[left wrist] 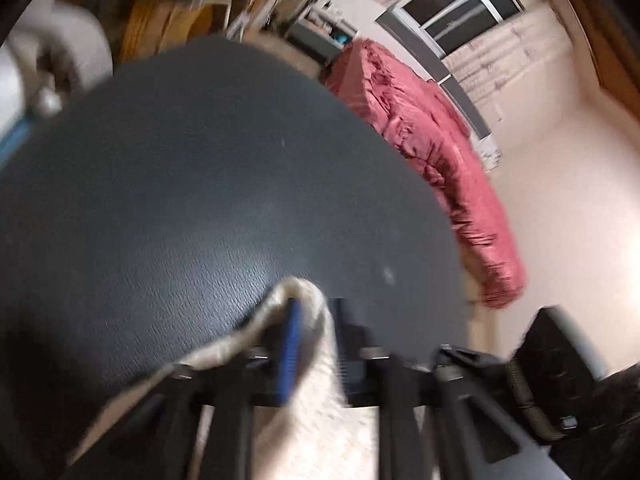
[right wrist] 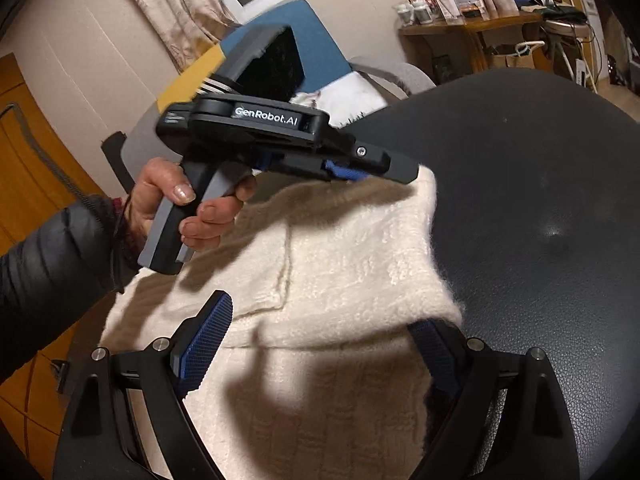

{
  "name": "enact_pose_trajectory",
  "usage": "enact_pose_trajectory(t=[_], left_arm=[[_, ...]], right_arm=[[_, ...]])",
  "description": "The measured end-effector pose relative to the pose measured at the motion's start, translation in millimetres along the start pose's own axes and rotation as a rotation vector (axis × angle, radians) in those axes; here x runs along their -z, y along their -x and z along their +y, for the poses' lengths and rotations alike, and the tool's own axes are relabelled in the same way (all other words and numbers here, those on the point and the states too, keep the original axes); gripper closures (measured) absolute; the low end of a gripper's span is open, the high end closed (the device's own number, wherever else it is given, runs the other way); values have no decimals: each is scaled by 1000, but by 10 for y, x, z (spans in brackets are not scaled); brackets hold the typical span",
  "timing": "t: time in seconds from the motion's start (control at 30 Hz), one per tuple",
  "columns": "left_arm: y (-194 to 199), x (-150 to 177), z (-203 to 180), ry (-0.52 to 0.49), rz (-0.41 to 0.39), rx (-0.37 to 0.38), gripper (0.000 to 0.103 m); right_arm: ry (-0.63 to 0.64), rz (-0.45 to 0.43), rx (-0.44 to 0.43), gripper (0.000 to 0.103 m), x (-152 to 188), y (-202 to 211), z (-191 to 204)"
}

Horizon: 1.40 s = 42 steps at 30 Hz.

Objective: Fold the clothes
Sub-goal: 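Grasp the sweater side with the right gripper and fold it inward while the left gripper holds the hem, then open both grippers and press the folded sweater flat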

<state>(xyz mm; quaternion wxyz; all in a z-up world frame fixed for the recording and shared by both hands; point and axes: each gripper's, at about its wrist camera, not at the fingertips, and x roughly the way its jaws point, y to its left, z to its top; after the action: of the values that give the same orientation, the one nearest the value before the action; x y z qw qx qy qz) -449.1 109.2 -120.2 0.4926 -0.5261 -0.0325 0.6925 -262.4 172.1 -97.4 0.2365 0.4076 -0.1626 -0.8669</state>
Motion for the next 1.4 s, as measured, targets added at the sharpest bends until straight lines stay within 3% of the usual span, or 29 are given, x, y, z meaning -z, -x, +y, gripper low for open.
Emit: enact_pose_trajectory(t=[0.1, 0.2, 0.33, 0.4, 0.53, 0.67, 0.8, 0.93, 1.0, 1.17, 1.27, 1.33, 1.4], left_arm=[[104, 78, 139, 63, -115, -15, 99], [-13, 137, 294, 138, -112, -69, 99], [41, 108, 279, 143, -115, -115, 95], [119, 87, 228, 145, -116, -128, 84], [503, 163, 182, 193, -211, -124, 83], [932, 566, 116, 232, -314, -78, 82], [1043, 1040, 107, 264, -300, -144, 82], [919, 1330, 233, 314, -257, -284, 85], [927, 1379, 288, 340, -294, -251, 85], [1073, 1369, 19, 336, -359, -269, 83], [1390, 1655, -188, 363, -461, -283, 82], [1668, 2039, -281, 418, -531, -315, 81], [1836, 2414, -319, 485, -568, -350, 81]], right_arm=[[-54, 2, 42, 13, 36, -19, -60], [-82, 0, 43, 13, 70, 5, -97], [-55, 22, 54, 13, 95, 18, -26], [-37, 36, 34, 13, 123, 74, -5], [30, 57, -27, 13, 178, 233, 73], [116, 31, -77, 13, 99, 364, 179], [176, 23, -56, 13, -183, 174, 274], [196, 183, 122, 13, -186, -294, 159], [234, 204, 177, 13, -86, -364, 116], [228, 190, 218, 13, -94, -283, 175], [301, 123, 160, 13, -21, -53, 464], [366, 136, 84, 13, 93, -21, 713], [443, 150, 96, 13, 224, -94, 931]])
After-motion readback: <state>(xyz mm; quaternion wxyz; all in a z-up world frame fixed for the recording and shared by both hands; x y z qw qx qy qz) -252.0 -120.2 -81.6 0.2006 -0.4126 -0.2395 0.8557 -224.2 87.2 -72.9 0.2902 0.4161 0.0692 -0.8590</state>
